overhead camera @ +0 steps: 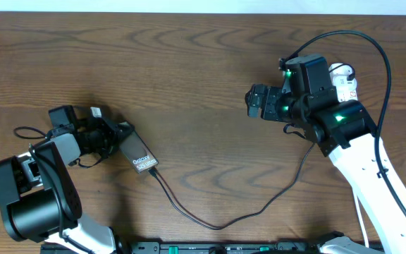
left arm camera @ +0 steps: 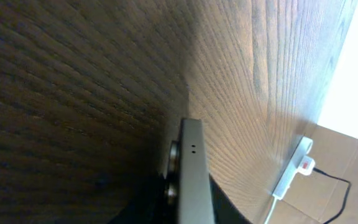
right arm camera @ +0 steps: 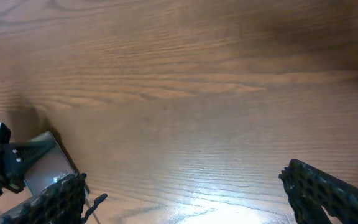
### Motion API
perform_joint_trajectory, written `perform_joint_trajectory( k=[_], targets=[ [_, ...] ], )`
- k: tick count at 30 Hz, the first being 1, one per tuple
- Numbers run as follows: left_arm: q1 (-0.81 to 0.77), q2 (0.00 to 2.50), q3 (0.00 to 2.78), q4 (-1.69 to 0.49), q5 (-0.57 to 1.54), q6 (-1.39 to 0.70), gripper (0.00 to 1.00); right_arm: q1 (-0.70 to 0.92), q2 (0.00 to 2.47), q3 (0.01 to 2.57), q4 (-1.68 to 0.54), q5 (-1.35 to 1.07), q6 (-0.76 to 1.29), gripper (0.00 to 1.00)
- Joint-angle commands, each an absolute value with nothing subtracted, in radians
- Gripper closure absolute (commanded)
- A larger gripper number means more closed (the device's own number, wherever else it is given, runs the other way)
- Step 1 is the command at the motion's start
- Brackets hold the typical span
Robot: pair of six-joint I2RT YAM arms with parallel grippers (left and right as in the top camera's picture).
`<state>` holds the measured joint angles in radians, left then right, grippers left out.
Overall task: Plug charger to phone and switch on socket
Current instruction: 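Lower the phone flat onto the table with the left gripper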
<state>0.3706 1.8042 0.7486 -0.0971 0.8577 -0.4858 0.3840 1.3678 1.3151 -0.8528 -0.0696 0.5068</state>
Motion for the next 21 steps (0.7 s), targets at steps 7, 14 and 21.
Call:
perform_joint_trajectory(
  k=[7, 14, 21],
  targets=[
    [0.374, 1.811, 0.743, -0.136, 0.791, -0.474, 0.72, 0.39, 1.375, 1.32, -0.857, -0.055, 0.492, 0.01],
    [0.374, 1.811, 0.743, -0.187, 0.791, -0.474, 0.65, 0.391, 1.375, 1.32, -0.857, -0.055, 0.492, 0.01],
    [0.374, 1.811, 0.743, -0.221, 0.78, -0.475, 0.6, 0.391, 1.375, 1.32, -0.864, -0.055, 0.492, 0.01]
  ],
)
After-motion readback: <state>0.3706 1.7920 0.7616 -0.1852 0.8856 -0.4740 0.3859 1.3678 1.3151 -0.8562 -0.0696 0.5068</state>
